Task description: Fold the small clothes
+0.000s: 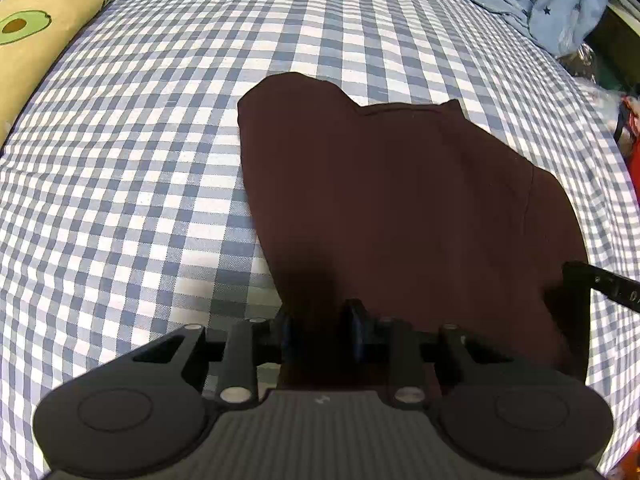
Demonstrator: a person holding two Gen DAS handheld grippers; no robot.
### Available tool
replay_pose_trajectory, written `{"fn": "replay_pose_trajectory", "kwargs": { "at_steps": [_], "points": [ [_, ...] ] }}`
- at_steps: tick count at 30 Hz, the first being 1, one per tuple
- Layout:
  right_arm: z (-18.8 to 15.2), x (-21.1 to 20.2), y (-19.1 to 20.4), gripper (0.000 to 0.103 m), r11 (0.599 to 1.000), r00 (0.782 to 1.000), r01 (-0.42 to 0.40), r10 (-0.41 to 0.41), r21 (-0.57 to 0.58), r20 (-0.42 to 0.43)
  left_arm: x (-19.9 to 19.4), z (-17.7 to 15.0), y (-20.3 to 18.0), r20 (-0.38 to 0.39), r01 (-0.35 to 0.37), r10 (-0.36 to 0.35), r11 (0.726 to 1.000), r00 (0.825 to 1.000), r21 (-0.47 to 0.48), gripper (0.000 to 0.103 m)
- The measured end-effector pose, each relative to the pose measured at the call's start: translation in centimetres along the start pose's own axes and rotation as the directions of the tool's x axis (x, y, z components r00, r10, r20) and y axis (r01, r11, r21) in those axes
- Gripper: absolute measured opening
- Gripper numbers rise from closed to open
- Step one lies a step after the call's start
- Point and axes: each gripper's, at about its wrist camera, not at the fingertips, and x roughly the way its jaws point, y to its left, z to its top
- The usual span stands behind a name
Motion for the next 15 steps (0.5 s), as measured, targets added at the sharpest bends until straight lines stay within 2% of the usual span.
{"fn": "replay_pose_trajectory", "kwargs": {
  "at_steps": [1, 2, 3, 5, 7, 8, 12, 15],
  "points": [
    [-0.1, 0.0, -0.3, 0.041, 1.000, 1.000, 0.005, -0.005, 0.009, -0.003, 0.1, -0.1, -0.2, 0.000, -0.009, 0.009, 1.000, 1.000, 0.015, 0.033],
    [-0.3, -0.2, -0.3, 0.052, 1.000, 1.000, 0.012, -0.012, 0.012, 0.000, 0.2, -0.2, -0.4, -0.005, -0.017, 0.017, 0.999, 1.000, 0.027, 0.040],
    [-0.5, -0.5, -0.3, 0.058, 1.000, 1.000, 0.019, -0.019, 0.012, 0.004, 0.3, -0.1, -0.7, -0.014, -0.024, 0.024, 0.999, 1.000, 0.034, 0.046],
    [-0.9, -1.1, -0.4, 0.066, 1.000, 1.000, 0.019, -0.019, 0.013, 0.020, 0.3, -0.2, -1.0, -0.020, -0.034, 0.035, 0.999, 0.999, 0.040, 0.048],
    [-1.5, -1.8, 0.0, 0.074, 1.000, 0.999, 0.014, -0.014, 0.003, 0.037, -0.1, -0.4, -1.1, -0.015, -0.044, 0.044, 0.999, 0.999, 0.032, 0.059],
    [-1.8, -2.1, 0.3, 0.081, 1.000, 0.999, 0.014, -0.014, -0.005, 0.050, -0.4, -0.5, -1.1, -0.012, -0.047, 0.047, 0.999, 0.999, 0.023, 0.070],
    [-2.5, -4.0, 1.2, 0.090, 1.000, 0.994, 0.005, -0.003, -0.019, 0.111, -2.2, -1.4, -1.3, 0.037, -0.059, 0.059, 0.998, 0.998, 0.005, 0.086],
    [-3.1, -5.6, 1.4, 0.092, 1.000, 0.987, -0.006, 0.010, -0.027, 0.160, -4.0, -2.5, -1.7, 0.089, -0.095, 0.094, 0.995, 0.992, 0.013, 0.090]
  ]
}}
